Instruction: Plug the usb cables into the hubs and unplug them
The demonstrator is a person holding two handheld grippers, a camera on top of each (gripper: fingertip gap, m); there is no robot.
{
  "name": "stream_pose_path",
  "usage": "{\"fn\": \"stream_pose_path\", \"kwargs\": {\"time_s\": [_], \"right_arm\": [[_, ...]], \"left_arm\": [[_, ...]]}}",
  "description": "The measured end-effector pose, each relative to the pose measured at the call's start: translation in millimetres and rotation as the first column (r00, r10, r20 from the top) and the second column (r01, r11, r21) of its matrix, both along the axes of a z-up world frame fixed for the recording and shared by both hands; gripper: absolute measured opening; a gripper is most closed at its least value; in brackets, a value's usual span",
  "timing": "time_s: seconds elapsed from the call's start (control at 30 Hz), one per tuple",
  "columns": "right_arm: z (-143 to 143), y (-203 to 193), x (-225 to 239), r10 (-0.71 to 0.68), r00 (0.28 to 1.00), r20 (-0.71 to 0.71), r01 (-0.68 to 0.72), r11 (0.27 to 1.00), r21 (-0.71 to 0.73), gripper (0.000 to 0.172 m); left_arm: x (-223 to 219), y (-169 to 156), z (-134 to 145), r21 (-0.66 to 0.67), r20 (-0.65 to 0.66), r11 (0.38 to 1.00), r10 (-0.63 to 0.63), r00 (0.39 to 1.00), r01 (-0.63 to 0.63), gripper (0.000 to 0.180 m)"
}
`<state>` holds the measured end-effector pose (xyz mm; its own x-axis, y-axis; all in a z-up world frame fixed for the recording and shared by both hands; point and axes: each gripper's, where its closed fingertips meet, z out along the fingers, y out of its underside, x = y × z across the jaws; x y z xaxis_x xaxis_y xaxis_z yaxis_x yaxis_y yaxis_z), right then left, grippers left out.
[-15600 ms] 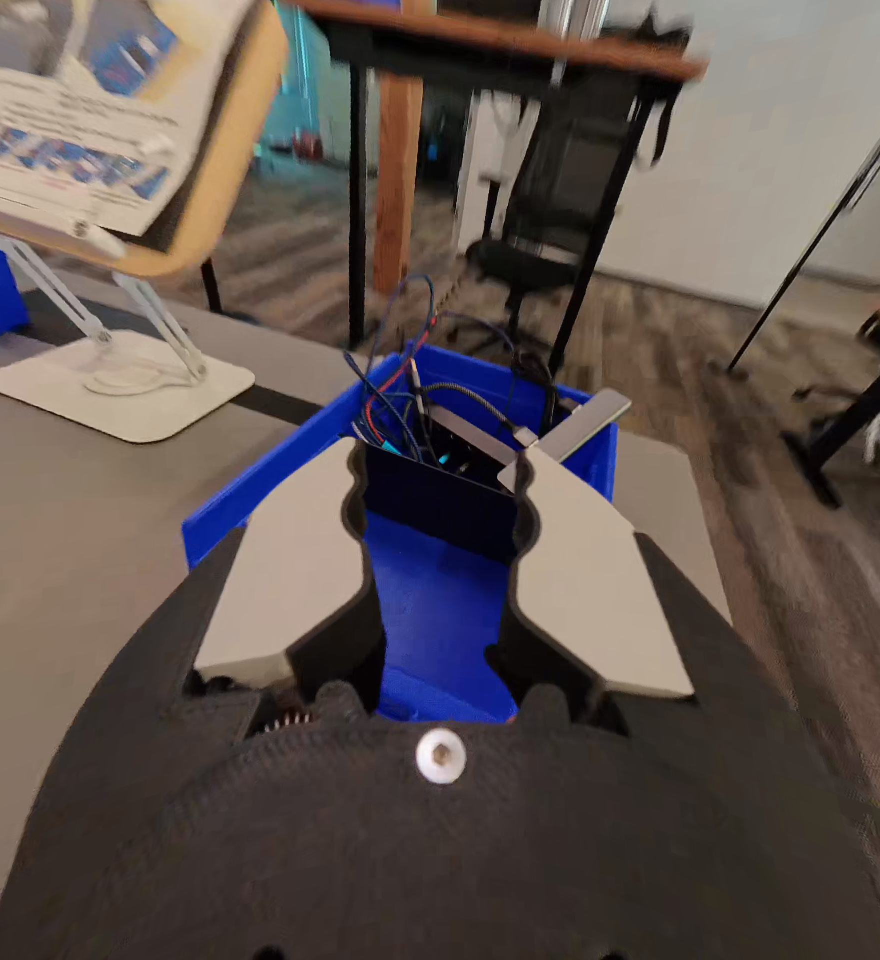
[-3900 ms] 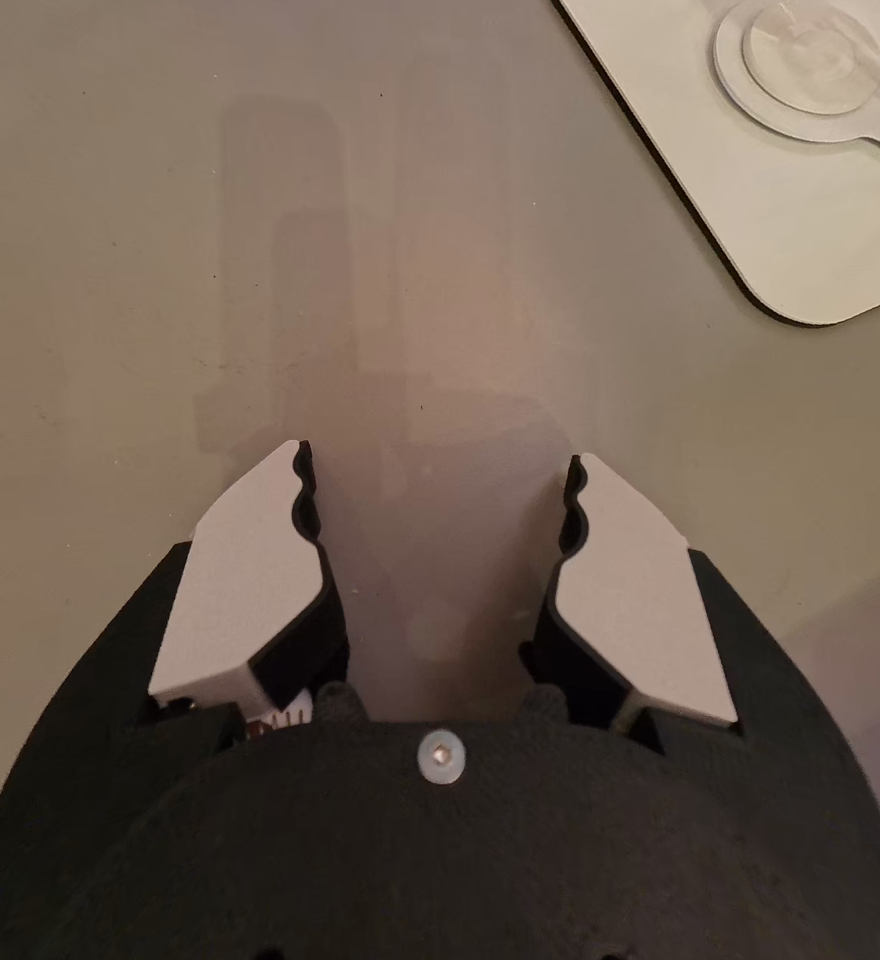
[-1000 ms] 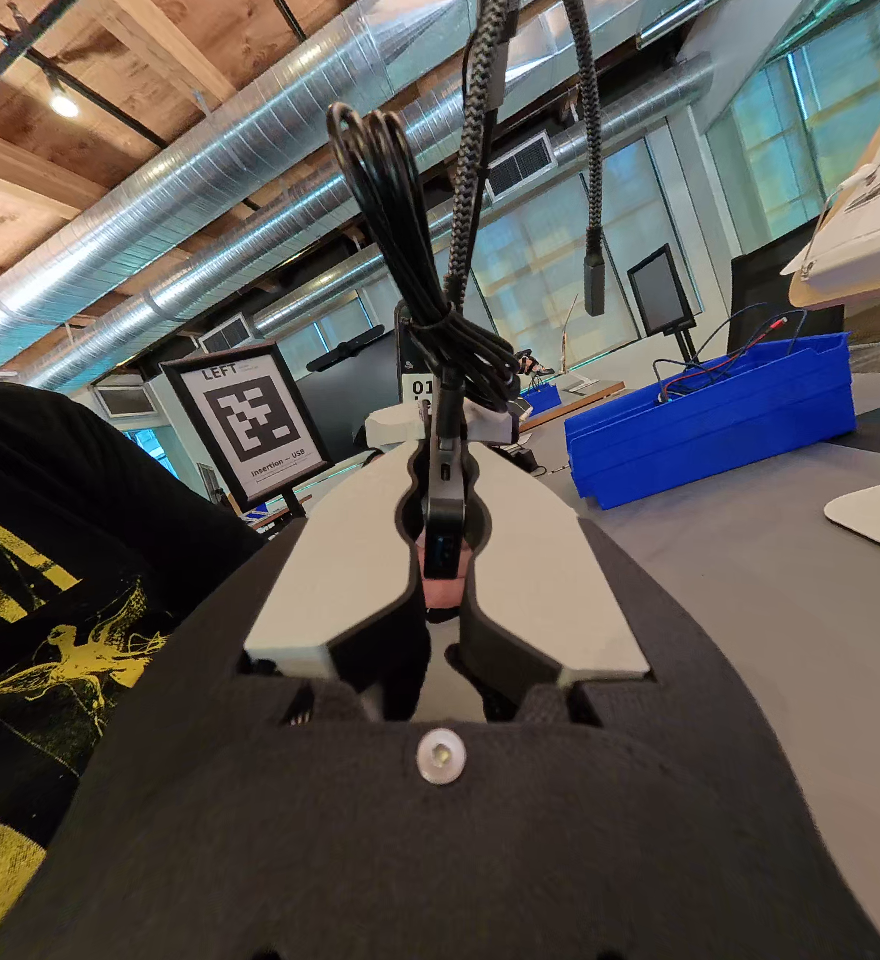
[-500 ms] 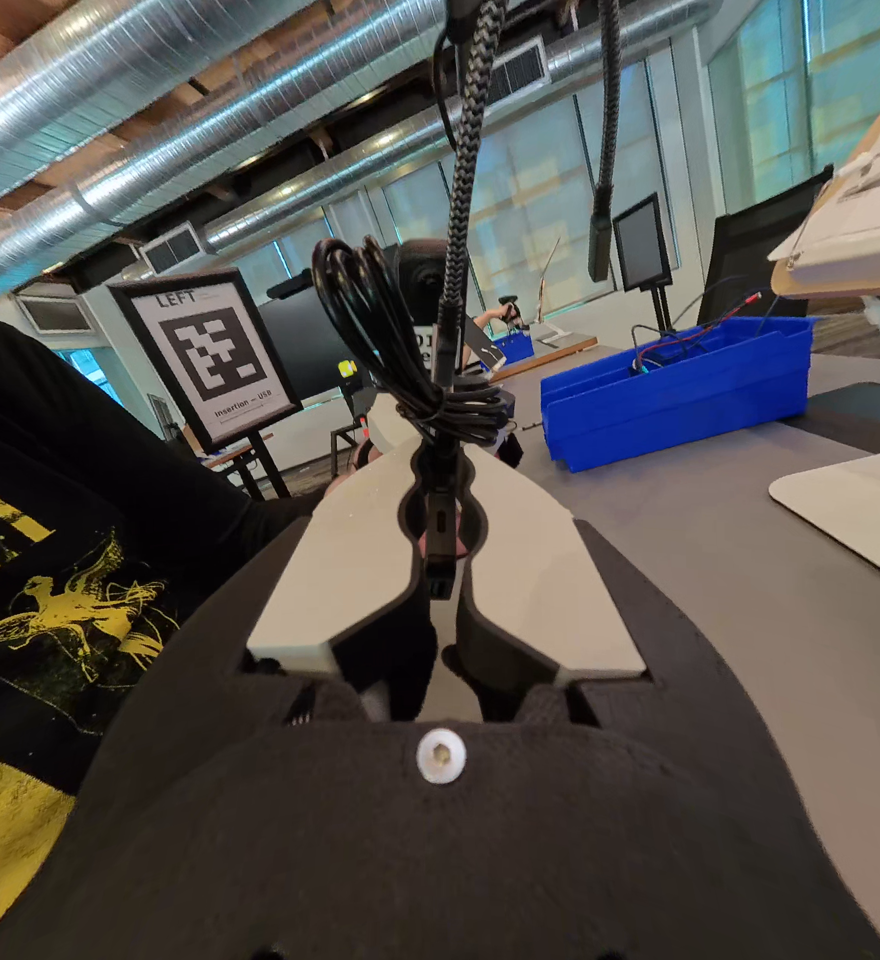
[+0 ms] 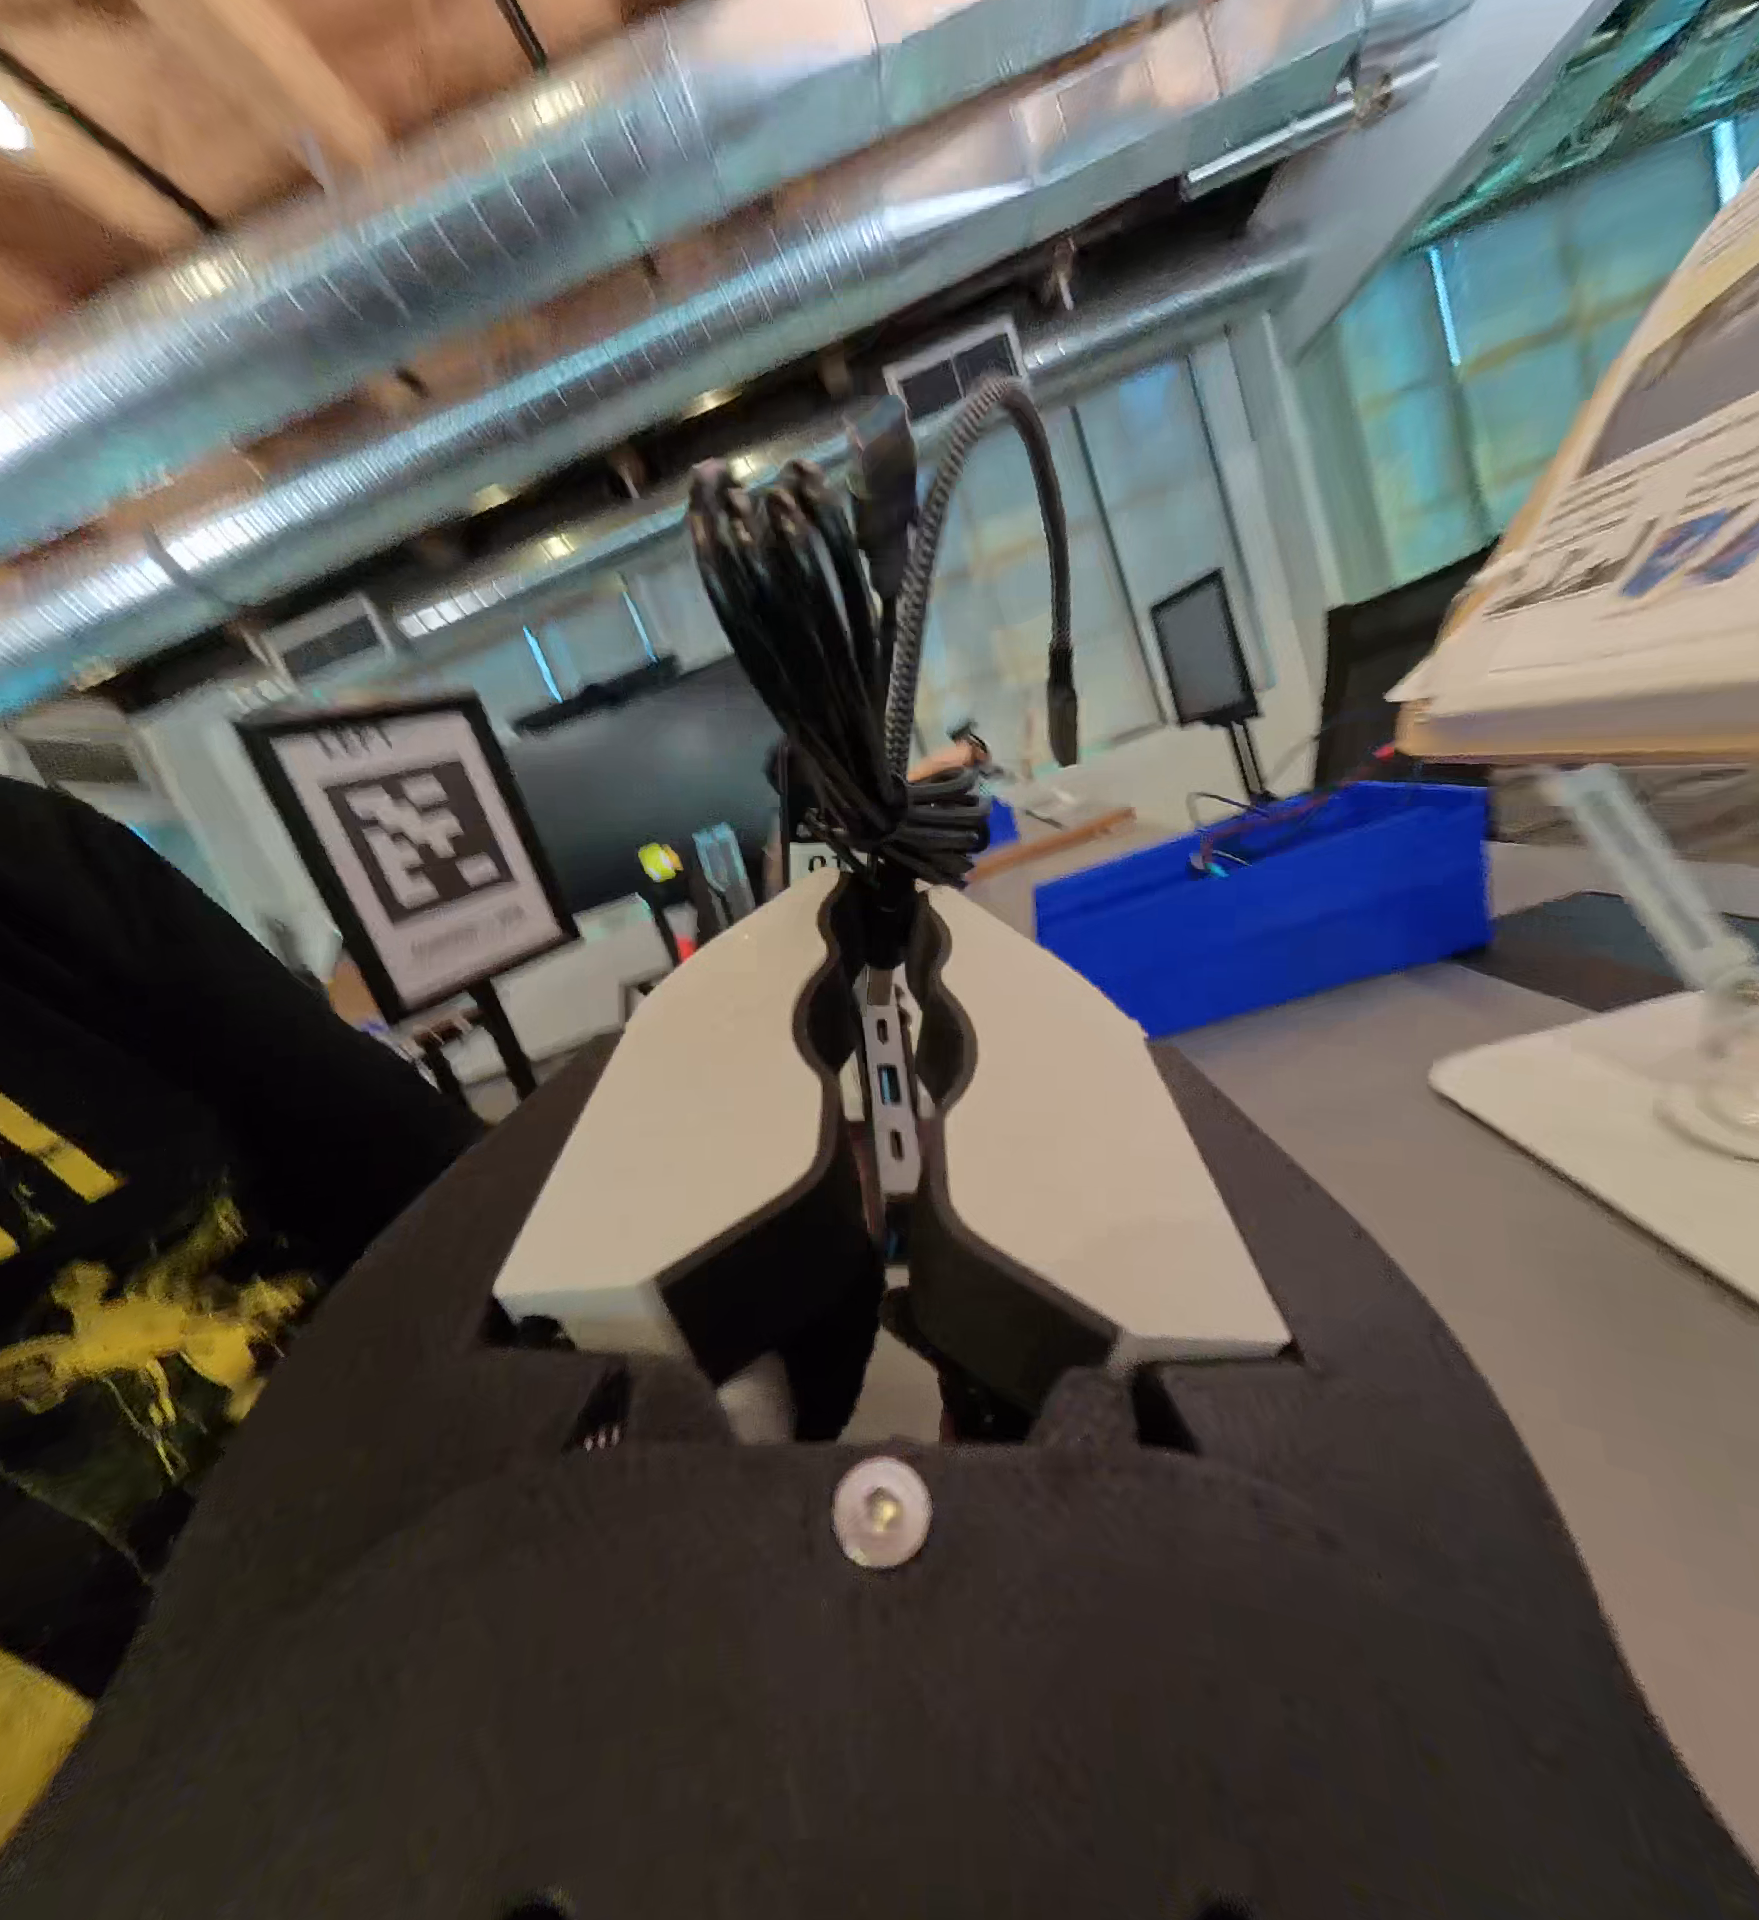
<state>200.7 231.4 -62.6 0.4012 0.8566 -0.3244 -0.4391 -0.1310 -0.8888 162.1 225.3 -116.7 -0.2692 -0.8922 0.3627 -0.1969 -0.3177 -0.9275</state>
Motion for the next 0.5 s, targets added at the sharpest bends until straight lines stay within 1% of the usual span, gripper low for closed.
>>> {"fn": "stream_pose_path", "kwargs": {"time_s": [0.03,0.1,0.13,0.17,0.2,0.27,0.33,0.4,0.47,0.5], "right_arm": [[-2.4,-0.1,0.5,-0.019,0.998,0.062,0.019,1.000,0.004,0.009],[-6.5,2.5,-4.1,-0.034,0.994,0.104,0.035,0.999,-0.007,0.009],[-10.8,4.9,-4.2,-0.044,0.990,0.131,0.048,0.999,-0.022,0.008],[-13.2,6.2,-2.0,-0.058,0.985,0.164,0.064,0.997,-0.032,0.013],[-11.4,5.9,2.5,-0.081,0.977,0.195,0.088,0.996,-0.027,0.008],[2.2,3.1,19.0,-0.149,0.966,0.213,0.154,0.988,-0.010,0.007],[7.7,4.3,46.1,-0.253,0.931,0.263,0.268,0.963,-0.023,0.007],[7.3,6.6,82.9,-0.348,0.887,0.304,0.384,0.921,-0.068,0.007],[-3.2,9.8,131.3,-0.452,0.807,0.379,0.526,0.842,-0.117,0.007],[-12.7,9.3,153.9,-0.467,0.783,0.410,0.568,0.806,-0.169,0.007]], "left_arm": [[-0.6,1.0,0.6,-0.012,0.011,1.000,0.005,1.000,-0.005,0.013],[0.0,3.6,3.0,-0.001,0.018,1.000,0.014,1.000,-0.014,0.012],[0.3,7.2,1.2,0.024,0.008,0.999,0.025,1.000,-0.025,0.012],[-0.4,12.1,-0.8,0.041,0.007,0.998,0.038,0.999,-0.039,0.011],[-2.4,15.8,-2.1,0.028,0.016,0.999,0.036,0.999,-0.037,0.011],[-6.7,25.6,-6.7,0.014,0.031,0.998,0.056,0.998,-0.057,0.012],[-9.6,31.5,-9.1,-0.010,0.050,0.998,0.062,0.997,-0.062,0.012],[-9.0,35.4,-11.4,-0.017,0.061,0.998,0.065,0.996,-0.064,0.012],[-6.3,35.9,-13.2,-0.020,0.074,0.998,0.059,0.995,-0.057,0.012],[-4.5,35.7,-14.9,-0.019,0.072,0.998,0.058,0.996,-0.056,0.012]]}}
